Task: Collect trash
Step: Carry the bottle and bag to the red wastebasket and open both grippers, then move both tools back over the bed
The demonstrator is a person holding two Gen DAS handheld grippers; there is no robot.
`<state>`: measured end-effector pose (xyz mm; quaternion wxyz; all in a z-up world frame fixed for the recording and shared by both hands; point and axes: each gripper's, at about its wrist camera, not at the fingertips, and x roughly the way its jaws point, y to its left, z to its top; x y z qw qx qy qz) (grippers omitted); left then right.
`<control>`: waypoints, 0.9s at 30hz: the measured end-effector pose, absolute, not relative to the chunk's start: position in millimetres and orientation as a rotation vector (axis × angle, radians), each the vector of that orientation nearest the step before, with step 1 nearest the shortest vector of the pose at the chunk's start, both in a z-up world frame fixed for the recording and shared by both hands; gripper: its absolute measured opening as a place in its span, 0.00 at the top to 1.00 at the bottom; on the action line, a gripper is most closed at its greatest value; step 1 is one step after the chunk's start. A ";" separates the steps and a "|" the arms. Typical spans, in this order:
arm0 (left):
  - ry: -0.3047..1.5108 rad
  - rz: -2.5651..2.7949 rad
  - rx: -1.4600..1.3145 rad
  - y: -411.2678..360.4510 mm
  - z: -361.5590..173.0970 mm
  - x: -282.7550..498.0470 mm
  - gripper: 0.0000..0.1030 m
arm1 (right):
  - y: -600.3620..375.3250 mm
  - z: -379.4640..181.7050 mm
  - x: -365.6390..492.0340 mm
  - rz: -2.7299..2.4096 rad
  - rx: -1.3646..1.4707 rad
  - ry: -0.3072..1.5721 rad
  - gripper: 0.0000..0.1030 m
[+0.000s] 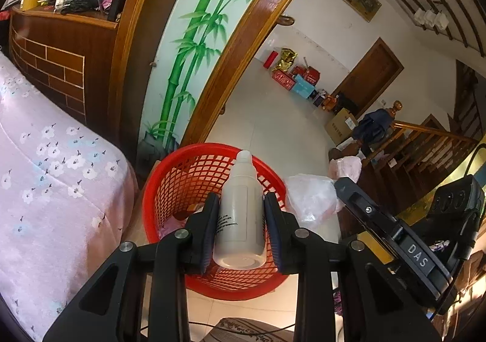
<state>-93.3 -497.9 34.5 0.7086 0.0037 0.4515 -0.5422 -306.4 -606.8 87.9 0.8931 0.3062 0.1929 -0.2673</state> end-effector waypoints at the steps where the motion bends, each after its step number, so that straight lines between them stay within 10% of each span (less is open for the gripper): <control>1: 1.007 -1.202 0.007 -498.2 33.2 -92.4 0.71 | -608.1 86.3 -306.4 -0.557 0.642 0.403 0.69; 10: 1.006 -1.160 -0.038 -482.8 27.7 -75.5 0.36 | -610.7 85.8 -302.8 -0.564 0.655 0.426 0.49; 27: 0.824 -0.974 -0.187 -293.2 122.0 -61.7 0.20 | -524.9 140.9 -298.8 -0.365 0.618 0.346 0.26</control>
